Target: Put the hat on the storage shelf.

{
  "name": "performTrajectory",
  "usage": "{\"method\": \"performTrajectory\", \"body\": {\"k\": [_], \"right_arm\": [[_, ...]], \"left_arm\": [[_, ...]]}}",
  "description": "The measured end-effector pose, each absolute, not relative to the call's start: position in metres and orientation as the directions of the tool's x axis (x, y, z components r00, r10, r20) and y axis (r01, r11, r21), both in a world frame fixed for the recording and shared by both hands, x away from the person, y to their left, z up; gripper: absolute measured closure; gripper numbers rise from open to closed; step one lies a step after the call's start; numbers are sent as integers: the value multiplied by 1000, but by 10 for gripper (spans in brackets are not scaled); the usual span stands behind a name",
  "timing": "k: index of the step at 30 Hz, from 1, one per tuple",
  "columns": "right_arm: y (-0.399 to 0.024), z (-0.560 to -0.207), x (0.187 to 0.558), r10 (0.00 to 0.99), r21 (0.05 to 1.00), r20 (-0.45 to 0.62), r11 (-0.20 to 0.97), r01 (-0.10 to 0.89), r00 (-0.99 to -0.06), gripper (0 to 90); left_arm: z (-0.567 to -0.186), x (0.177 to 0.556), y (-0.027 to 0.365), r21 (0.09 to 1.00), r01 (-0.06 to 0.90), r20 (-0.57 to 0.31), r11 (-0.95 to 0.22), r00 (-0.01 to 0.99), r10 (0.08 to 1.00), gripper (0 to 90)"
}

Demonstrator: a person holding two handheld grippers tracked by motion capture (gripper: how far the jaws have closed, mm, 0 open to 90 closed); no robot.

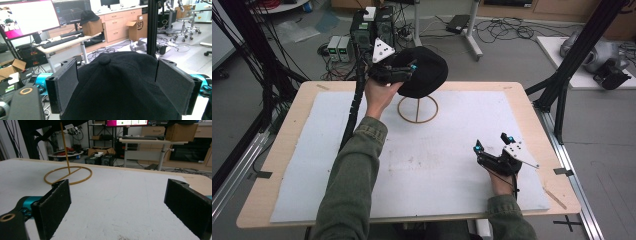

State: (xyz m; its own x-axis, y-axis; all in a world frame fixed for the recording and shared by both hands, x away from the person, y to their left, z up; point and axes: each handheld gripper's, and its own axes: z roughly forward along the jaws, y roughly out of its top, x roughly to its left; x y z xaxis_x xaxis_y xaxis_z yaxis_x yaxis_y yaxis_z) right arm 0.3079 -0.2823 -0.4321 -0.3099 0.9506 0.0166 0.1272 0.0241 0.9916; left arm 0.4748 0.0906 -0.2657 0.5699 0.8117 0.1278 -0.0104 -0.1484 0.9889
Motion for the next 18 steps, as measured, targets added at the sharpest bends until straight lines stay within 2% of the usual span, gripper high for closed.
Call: {"method": "performTrajectory", "body": {"k": [7,18], "right_arm": [[-282,-432,309,950,992,16,24,123,-310,63],[-281,-432,309,949,992,19,20,121,-313,63]], "left_arm": [[-266,464,99,993,-8,99,-115,570,816,181],[-273,431,110,993,-13,103,-117,573,813,181]]}}
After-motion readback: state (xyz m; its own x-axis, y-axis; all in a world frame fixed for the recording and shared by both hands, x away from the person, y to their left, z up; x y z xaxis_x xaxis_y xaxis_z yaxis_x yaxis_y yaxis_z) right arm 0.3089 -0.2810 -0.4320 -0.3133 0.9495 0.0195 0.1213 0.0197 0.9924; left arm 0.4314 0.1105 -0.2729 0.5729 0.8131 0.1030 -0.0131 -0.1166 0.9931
